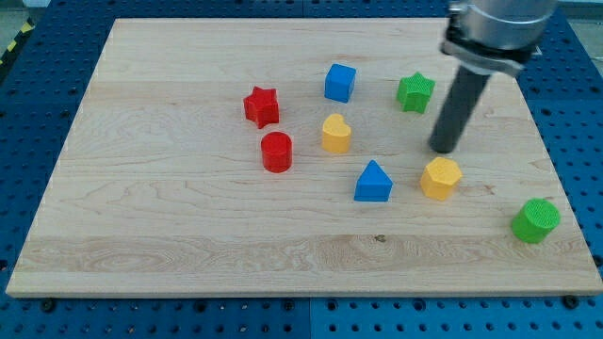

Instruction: Move yellow hexagon into the green circle

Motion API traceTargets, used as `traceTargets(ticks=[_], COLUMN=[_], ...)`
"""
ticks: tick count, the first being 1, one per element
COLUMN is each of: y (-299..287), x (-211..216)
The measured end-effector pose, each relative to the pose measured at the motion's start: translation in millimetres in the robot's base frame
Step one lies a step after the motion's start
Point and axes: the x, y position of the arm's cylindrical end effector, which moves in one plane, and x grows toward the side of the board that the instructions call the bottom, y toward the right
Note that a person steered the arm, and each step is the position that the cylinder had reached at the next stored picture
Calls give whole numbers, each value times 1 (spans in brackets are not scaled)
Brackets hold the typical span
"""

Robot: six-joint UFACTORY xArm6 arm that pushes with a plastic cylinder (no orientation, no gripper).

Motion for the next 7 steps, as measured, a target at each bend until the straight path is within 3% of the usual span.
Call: traceTargets(ticks=[1, 2, 7], y=[-41, -46, 44], x=[13, 33, 95])
